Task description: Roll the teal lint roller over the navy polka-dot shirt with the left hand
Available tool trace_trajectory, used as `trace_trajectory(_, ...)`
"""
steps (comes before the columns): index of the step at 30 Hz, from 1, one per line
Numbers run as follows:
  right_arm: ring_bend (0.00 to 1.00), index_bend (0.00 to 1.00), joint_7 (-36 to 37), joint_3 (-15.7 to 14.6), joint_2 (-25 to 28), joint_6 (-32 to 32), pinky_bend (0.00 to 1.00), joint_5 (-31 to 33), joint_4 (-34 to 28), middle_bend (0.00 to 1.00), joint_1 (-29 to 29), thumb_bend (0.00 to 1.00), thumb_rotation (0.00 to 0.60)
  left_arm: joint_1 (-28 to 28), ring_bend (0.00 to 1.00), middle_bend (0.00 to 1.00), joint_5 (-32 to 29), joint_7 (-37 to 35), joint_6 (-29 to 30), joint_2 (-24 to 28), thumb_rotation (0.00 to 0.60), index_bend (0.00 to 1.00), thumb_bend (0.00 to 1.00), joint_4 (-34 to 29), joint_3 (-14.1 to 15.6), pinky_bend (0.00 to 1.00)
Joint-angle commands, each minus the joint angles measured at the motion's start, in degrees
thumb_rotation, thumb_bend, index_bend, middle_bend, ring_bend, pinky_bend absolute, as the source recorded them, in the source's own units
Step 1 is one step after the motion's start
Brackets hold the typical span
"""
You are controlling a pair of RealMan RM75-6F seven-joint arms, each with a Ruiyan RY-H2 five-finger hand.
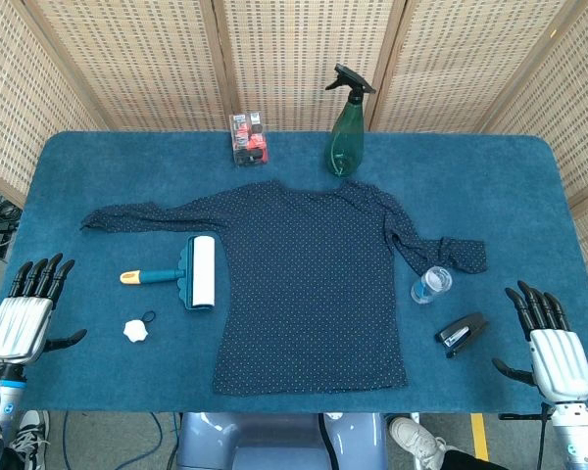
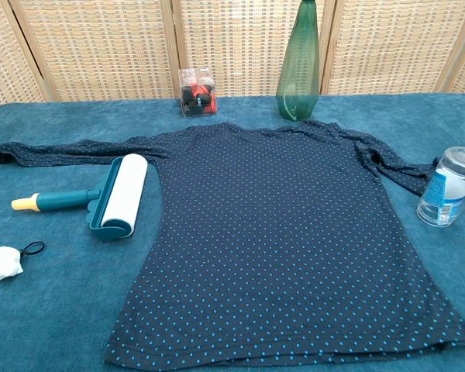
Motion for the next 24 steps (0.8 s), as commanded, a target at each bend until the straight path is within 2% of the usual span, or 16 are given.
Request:
trace_trajectory(1,0.0,0.0,0.0,0.0,0.0,0.1,0.0,-0.1,0.0,0.0,0.0,0.04,0.6,0.0,0.0,0.0,0.0,0.0,0.1,0.0,0.6,0.0,0.0,0.0,0.0,0.0)
trace_trajectory(24,0.0,0.0,0.1,-0.2,0.2,0.3,0.0,-0.5,-0.2,0.0,-0.1,0.04,0.6,-0.1,0.0,0.0,-0.1,0.5,-0.2,-0.1,0.6,0.0,0.0,-0.2,0.1,0.0)
